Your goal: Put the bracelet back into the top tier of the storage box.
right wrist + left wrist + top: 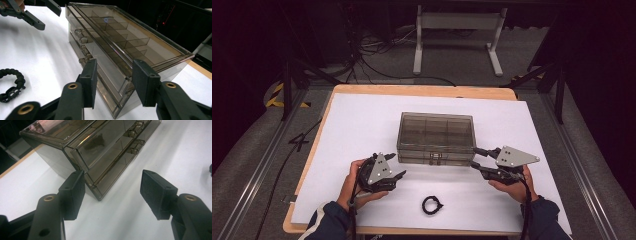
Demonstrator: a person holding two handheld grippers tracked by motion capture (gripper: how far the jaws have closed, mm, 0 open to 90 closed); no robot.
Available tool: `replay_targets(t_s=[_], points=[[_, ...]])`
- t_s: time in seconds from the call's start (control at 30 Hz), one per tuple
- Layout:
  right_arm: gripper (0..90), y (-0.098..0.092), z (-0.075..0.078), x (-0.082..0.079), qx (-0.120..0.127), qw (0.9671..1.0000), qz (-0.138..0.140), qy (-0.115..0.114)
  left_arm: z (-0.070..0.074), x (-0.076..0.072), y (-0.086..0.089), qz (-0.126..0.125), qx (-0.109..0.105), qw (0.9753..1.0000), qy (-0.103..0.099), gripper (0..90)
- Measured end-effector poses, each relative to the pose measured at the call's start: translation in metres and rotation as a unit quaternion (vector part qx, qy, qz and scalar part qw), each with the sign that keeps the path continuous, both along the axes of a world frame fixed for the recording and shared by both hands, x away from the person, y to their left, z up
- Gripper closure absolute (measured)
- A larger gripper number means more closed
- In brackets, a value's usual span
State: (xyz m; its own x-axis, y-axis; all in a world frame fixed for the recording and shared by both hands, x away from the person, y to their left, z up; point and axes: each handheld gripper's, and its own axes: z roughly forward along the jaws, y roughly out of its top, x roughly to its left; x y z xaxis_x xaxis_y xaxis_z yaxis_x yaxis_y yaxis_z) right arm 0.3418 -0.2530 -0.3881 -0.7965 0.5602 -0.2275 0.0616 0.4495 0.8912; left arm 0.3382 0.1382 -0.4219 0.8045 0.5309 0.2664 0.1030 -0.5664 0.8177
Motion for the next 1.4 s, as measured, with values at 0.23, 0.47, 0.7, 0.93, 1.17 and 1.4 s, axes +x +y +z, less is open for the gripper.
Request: replay_targets(t_s=[0.23, 0.47, 0.7, 0.93, 1.17, 1.4], points=[[59.2, -0.001, -0.003, 0.003, 0.005, 0.9999, 0.002, 0.011, -0.001, 0.001, 0.000, 0.000, 0.001, 1.0000, 0.004, 36.8], [66.6, -0.004, -0.003, 0.002, 0.010, 0.9998, 0.001, 0.015, -0.001, 0.004, 0.001, 0.007, -0.011, 0.9998, 0.012, 36.2], [73.5, -0.005, -0.003, 0.001, 0.009, 0.9998, -0.003, 0.015, 0.002, 0.006, 0.002, 0.013, -0.030, 0.9993, 0.018, 36.8], [77.5, -0.007, -0.002, -0.001, 0.008, 0.9999, 0.000, 0.015, 0.003, 0.010, 0.001, 0.012, -0.045, 0.9987, 0.022, 37.2], [81.7, -0.008, -0.002, -0.002, 0.009, 0.9998, 0.001, 0.018, 0.005, 0.012, -0.001, 0.005, -0.053, 0.9985, 0.015, 44.5], [83.2, -0.008, -0.002, -0.002, 0.011, 0.9997, -0.005, 0.022, 0.005, 0.013, 0.001, 0.014, -0.060, 0.9981, 0.012, 54.1]])
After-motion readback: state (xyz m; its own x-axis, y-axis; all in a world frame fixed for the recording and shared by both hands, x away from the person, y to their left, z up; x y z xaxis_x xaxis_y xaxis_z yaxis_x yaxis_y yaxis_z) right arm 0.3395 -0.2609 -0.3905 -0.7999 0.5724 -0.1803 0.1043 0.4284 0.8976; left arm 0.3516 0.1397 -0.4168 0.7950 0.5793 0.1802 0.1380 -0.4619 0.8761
